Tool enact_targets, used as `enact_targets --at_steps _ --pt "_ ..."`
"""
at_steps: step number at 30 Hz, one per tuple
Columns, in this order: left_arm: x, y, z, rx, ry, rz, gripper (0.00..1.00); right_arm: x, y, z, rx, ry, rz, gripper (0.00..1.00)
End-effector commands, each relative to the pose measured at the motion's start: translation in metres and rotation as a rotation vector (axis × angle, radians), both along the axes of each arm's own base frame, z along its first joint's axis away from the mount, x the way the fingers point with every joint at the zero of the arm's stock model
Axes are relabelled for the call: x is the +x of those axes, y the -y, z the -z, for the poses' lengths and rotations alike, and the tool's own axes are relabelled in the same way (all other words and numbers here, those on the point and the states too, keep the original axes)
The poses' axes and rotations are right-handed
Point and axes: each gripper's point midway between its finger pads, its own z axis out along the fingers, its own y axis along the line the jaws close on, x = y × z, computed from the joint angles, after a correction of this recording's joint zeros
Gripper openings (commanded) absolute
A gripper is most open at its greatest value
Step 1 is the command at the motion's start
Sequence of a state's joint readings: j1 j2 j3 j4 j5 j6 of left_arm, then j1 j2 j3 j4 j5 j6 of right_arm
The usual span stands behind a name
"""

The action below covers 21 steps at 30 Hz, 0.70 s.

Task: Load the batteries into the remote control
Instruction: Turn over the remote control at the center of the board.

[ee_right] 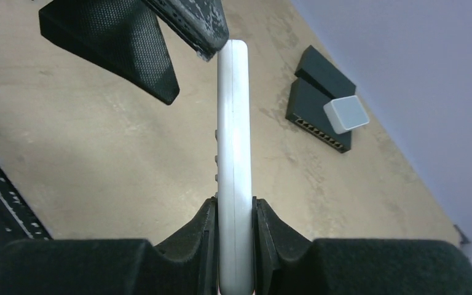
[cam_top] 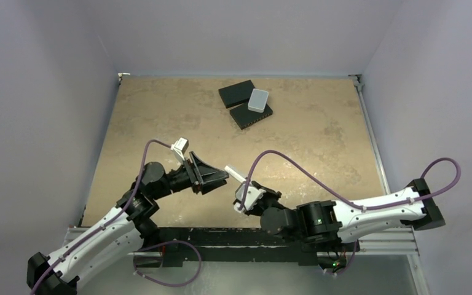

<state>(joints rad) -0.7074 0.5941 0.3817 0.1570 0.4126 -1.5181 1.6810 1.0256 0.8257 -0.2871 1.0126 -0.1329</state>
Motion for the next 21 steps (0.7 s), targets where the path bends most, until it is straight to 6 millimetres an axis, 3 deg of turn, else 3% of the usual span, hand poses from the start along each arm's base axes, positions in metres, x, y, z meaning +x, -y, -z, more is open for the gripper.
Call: enact_targets --at_steps 1,9,21 --pt "0.006 -0.007 -0.018 0.084 0.129 -0.044 0.54 -0.007 -0.002 0.002 0.179 -0.178 0.024 0.0" --pt "0.007 -0.012 -0.03 0.179 0.227 -0.052 0.53 0.016 -0.004 0.032 0.288 -0.41 0.107 0.0" --pt "0.016 -0.031 -0.015 0.365 0.29 -0.114 0.51 0.035 -0.026 0.086 0.411 -0.758 0.096 0.0"
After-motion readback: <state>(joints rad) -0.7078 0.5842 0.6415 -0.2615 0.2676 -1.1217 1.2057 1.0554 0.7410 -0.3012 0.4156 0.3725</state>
